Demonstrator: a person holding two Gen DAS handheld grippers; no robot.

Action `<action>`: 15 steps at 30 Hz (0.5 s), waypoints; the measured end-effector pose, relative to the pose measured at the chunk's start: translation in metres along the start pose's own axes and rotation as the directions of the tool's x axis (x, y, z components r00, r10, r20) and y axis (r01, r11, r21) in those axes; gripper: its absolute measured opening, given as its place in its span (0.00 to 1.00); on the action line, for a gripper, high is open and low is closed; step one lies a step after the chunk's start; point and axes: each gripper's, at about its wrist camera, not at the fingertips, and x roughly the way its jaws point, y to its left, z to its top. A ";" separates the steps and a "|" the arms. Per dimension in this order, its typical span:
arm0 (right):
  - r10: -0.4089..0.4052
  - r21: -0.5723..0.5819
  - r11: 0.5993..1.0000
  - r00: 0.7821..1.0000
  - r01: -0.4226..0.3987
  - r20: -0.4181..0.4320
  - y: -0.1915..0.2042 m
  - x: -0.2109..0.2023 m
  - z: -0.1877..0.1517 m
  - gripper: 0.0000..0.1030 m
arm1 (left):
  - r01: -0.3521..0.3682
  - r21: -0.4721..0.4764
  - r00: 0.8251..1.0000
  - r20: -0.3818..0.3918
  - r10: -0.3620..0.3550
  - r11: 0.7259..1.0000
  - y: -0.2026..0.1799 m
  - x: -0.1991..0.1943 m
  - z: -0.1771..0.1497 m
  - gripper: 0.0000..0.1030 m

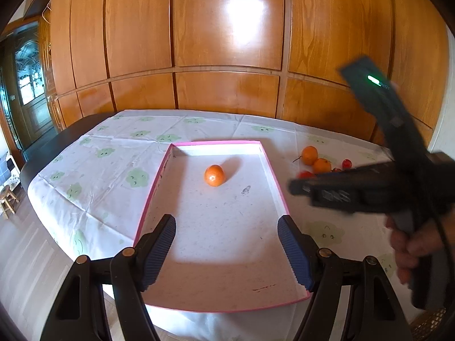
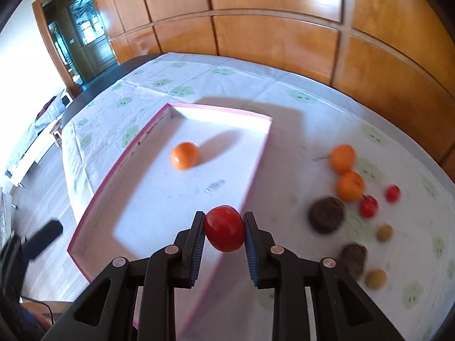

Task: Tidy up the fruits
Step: 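Carry the red tomato into the pink tray and open the right tool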

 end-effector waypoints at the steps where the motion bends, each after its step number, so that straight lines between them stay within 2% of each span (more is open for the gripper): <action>1: 0.002 -0.003 1.000 1.000 -0.002 -0.005 0.001 0.005 0.003 0.25 | 0.000 -0.001 1.000 -0.003 0.000 1.000 0.000 0.001 -0.001 0.73; 9: 0.033 0.018 0.999 0.998 -0.032 -0.044 0.004 0.026 0.005 0.26 | 0.003 -0.009 1.000 -0.017 -0.003 1.000 0.004 0.005 -0.006 0.73; 15: 0.030 0.004 1.000 0.999 -0.030 -0.011 0.010 0.015 0.004 0.26 | -0.003 -0.010 1.000 -0.015 0.003 1.000 0.002 0.005 -0.006 0.73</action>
